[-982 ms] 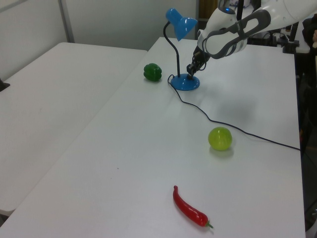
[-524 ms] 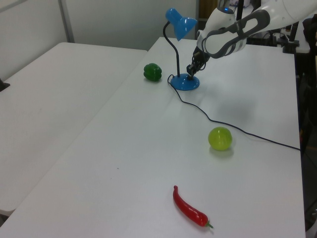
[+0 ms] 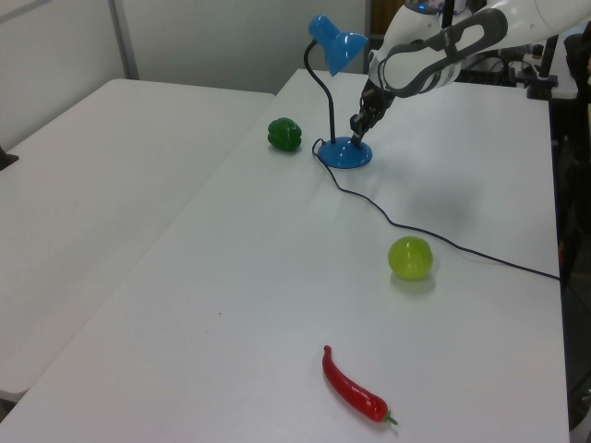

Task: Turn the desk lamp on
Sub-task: 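Press down on the lamp base switch with the gripper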

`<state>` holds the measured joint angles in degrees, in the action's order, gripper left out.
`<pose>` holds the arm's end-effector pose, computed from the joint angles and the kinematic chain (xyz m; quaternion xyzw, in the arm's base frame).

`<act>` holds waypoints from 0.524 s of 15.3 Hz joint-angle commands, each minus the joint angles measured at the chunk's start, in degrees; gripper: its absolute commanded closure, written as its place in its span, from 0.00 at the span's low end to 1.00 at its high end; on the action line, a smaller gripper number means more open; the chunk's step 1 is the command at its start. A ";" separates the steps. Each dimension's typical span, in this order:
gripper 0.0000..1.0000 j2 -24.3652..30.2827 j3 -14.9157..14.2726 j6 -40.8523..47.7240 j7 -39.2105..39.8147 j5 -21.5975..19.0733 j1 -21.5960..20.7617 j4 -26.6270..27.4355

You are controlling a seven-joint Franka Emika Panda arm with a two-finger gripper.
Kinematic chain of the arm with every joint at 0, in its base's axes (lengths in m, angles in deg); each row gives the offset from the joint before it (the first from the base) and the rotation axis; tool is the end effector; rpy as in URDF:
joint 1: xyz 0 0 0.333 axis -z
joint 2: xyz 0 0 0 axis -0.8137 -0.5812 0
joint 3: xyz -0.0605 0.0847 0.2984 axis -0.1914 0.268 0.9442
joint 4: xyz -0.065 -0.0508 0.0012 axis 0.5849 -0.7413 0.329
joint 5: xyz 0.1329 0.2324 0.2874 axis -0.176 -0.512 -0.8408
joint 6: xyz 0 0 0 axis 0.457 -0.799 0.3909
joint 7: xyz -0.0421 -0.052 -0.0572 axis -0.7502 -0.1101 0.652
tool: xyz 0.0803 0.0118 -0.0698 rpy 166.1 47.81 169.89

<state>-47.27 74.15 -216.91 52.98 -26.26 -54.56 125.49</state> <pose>0.6810 -0.1448 0.3442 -0.9736 0.1186 -0.1943 0.0145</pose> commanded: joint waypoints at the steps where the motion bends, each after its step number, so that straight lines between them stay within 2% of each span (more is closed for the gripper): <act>1: 1.00 0.44 0.70 1.13 -0.53 -0.64 0.89 0.19; 8: 1.00 0.44 0.70 1.22 -0.53 -0.47 1.42 0.27</act>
<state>-47.41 74.15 -216.91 52.96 -26.26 -53.64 125.53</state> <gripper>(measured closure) 0.991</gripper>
